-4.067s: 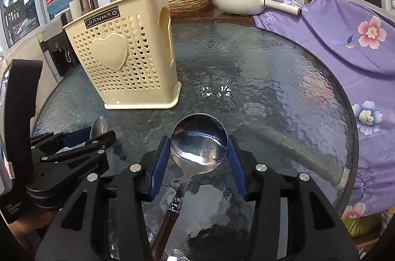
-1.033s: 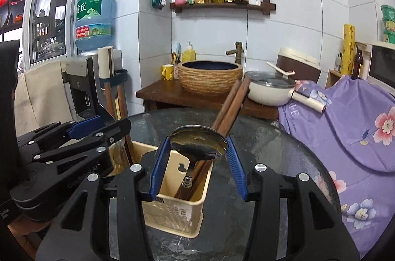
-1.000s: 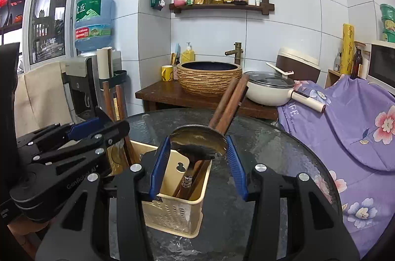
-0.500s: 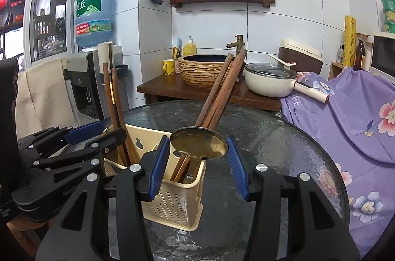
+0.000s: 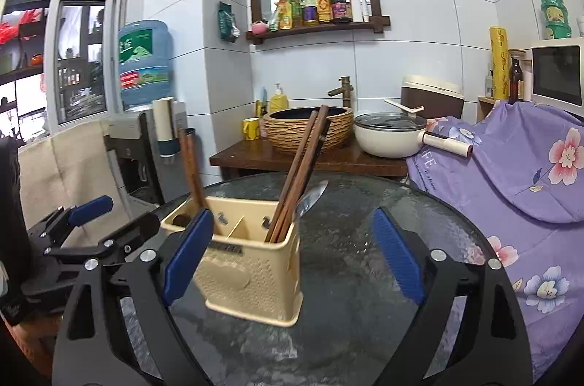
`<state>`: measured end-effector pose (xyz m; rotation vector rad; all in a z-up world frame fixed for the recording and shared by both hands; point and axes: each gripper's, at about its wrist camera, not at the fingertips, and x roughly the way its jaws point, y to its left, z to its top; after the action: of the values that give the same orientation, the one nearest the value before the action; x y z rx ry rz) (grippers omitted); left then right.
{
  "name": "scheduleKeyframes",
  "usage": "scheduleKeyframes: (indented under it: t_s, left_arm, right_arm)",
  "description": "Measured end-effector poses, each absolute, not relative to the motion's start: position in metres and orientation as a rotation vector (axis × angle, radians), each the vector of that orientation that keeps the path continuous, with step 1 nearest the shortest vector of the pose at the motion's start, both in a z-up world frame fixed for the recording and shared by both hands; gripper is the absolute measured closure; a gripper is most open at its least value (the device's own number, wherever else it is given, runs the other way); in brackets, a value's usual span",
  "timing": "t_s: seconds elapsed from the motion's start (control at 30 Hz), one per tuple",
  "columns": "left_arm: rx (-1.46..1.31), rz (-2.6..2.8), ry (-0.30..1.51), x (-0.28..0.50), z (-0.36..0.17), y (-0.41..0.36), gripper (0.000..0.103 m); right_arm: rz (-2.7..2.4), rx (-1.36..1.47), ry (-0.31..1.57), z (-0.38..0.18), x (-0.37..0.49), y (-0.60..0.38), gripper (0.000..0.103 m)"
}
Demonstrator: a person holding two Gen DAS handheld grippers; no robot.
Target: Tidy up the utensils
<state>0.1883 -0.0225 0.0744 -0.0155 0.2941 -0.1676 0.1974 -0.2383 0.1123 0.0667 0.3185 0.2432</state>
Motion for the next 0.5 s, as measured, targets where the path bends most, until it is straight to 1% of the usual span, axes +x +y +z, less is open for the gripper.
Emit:
scheduleKeyframes:
  t_s: [0.03, 0.1, 0.3, 0.5]
  left_arm:
    - [-0.006, -0.173, 0.284, 0.179, 0.073, -0.02, 0.006]
    - [0.015, -0.174, 0.281, 0.161, 0.069, -0.015, 0.006]
    - [-0.009, -0.169, 0.31, 0.121, 0.048, 0.004, 0.006]
    - [-0.002, -0.13, 0.29, 0.082, 0.031, 0.01, 0.006]
  right_arm:
    - [0.251, 0.06, 0.314, 0.11, 0.189, -0.238, 0.008]
    - [0.267, 0.038, 0.3, 0.102, 0.167, -0.236, 0.006]
    - [0.291, 0.041, 0.329, 0.07, 0.122, -0.236, 0.006]
    - [0.283, 0.01, 0.337, 0.043, 0.079, -0.229, 0.006]
